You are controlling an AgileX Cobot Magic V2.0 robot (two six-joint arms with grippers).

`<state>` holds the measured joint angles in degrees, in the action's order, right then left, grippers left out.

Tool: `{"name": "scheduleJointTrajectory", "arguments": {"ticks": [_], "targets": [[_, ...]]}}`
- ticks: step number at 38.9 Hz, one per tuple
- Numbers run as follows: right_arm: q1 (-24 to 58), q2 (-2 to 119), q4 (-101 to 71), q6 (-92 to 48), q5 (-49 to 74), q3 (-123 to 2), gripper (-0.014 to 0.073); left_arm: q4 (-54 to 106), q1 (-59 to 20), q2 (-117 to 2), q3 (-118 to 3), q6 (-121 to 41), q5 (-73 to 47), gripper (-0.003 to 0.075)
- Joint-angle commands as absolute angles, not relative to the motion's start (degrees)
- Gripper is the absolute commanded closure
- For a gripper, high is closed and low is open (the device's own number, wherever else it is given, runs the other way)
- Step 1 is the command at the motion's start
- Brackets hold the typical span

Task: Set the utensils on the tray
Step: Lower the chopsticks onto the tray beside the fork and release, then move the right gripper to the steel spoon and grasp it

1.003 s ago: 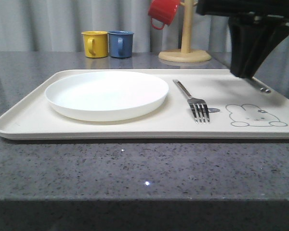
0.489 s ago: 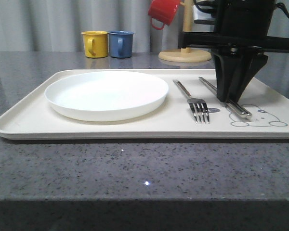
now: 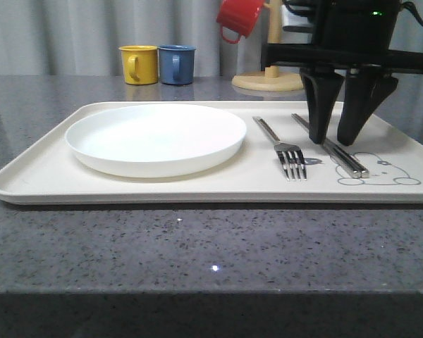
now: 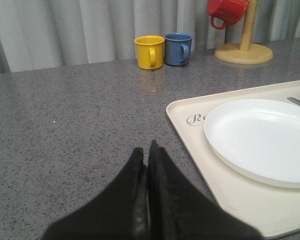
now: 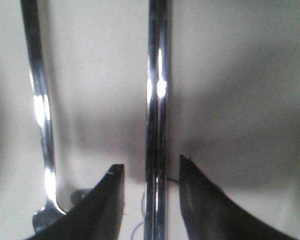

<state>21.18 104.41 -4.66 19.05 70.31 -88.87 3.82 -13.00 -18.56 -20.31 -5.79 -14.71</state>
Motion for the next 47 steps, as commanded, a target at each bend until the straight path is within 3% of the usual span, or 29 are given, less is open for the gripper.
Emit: {"name": "scheduleJointTrajectory", "arguments": {"ticks": [1,11,29,47], "targets": [[21.2,101.4,-1.6,17.2,76.7,-94.0,0.0222,4.3,-13.0,-19.0,-21.9,-5.3,-10.1,0.0738],[17.6,97.1,1.7,11.4,76.7,-96.3,0.0222,4.3,-13.0,-19.0,-21.9,-5.3,-10.1,0.0738],[-7.9,90.3,2.4,-1.7,76.5,-88.8,0.0225,4.3,-13.0,-19.0,-21.9,-5.3,-10.1,0.0738],[-11.5,97.9,1.7,-4.1,74.1,-86.9,0.0225,4.3,-13.0,-19.0,-21.9,-5.3,-10.1,0.0738]]}}
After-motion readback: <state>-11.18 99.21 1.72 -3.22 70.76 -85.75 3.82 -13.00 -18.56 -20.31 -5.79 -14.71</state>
